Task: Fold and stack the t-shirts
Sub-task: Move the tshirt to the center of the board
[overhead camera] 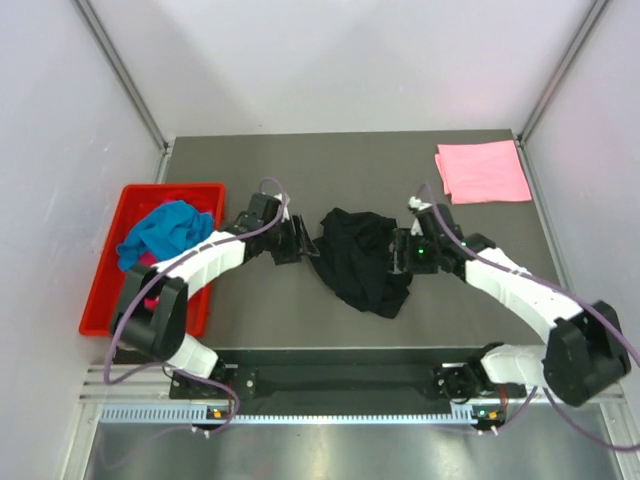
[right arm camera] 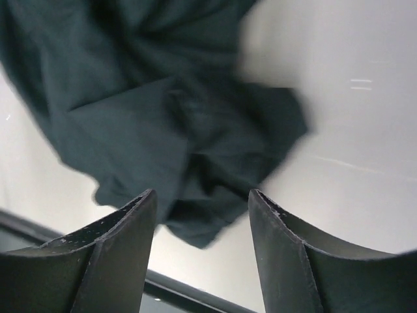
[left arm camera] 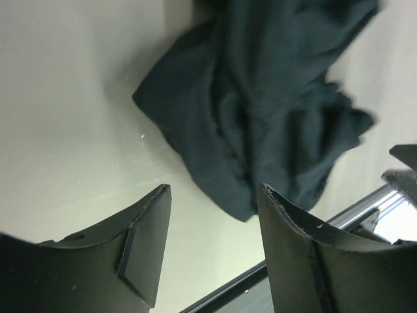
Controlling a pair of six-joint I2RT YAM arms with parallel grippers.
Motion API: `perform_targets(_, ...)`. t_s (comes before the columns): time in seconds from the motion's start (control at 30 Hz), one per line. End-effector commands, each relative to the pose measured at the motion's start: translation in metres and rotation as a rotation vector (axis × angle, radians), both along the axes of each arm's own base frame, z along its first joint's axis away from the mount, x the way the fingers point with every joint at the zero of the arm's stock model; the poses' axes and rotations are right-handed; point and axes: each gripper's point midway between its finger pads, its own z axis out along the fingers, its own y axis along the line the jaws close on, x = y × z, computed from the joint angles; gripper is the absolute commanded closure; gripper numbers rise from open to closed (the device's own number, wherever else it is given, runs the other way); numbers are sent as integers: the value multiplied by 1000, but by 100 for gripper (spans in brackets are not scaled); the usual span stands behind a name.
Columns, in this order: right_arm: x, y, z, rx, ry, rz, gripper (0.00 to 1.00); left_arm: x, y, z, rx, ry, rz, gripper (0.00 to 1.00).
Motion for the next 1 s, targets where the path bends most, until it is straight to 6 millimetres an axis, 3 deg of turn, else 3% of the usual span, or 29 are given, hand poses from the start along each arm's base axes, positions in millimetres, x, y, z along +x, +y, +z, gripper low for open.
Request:
perform_targets(0.0,5,43,6,81,-24,77,41,-1,-14,-17,-61,23,-48,39)
perform_targets(0.17,-14,50,-27,109,94,-31,40,13,-19,-19,-62,0,-39,39)
perform_targets(0.27,-25,57,-34,163,122,-66,41,20,-19,-22,-48,-6,-36,39)
perform_targets(0.67,-53,72,-18,326,173,-186,47,20,-20,-32,-49,7,-40,40)
perform_targets(0.97,-74,85,-35,346,282,-256,50,16,-20,-31,-59,0,-42,40)
